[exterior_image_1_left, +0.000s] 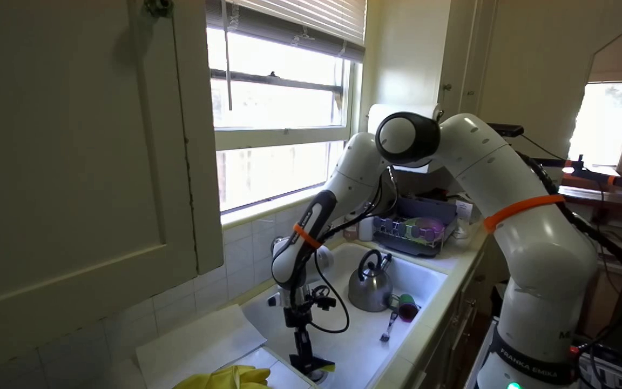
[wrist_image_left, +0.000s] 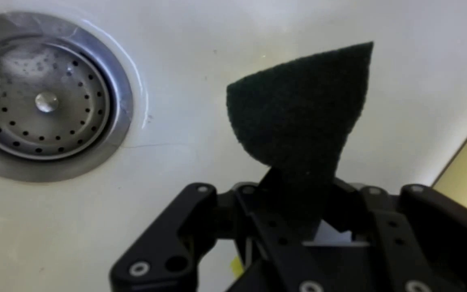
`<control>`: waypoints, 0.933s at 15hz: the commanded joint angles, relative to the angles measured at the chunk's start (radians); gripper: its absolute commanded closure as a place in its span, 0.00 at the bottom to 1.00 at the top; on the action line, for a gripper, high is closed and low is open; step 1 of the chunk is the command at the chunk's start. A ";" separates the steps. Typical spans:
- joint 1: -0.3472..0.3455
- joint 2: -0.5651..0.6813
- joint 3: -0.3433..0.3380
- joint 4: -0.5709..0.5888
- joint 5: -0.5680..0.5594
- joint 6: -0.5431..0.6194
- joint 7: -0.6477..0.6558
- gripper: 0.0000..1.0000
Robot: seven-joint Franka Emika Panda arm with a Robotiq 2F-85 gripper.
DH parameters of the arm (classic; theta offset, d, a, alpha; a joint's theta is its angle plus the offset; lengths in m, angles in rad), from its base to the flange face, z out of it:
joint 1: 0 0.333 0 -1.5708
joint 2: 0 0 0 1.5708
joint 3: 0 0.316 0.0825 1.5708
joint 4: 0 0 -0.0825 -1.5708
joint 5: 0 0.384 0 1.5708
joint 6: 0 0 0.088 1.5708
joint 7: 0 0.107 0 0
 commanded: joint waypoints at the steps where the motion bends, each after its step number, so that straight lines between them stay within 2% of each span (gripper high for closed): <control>1: -0.019 0.054 0.022 0.051 0.040 0.070 0.003 0.96; 8: -0.064 0.107 0.055 0.111 0.103 0.152 0.044 0.96; 14: -0.059 0.100 0.055 0.095 0.056 0.100 0.007 0.96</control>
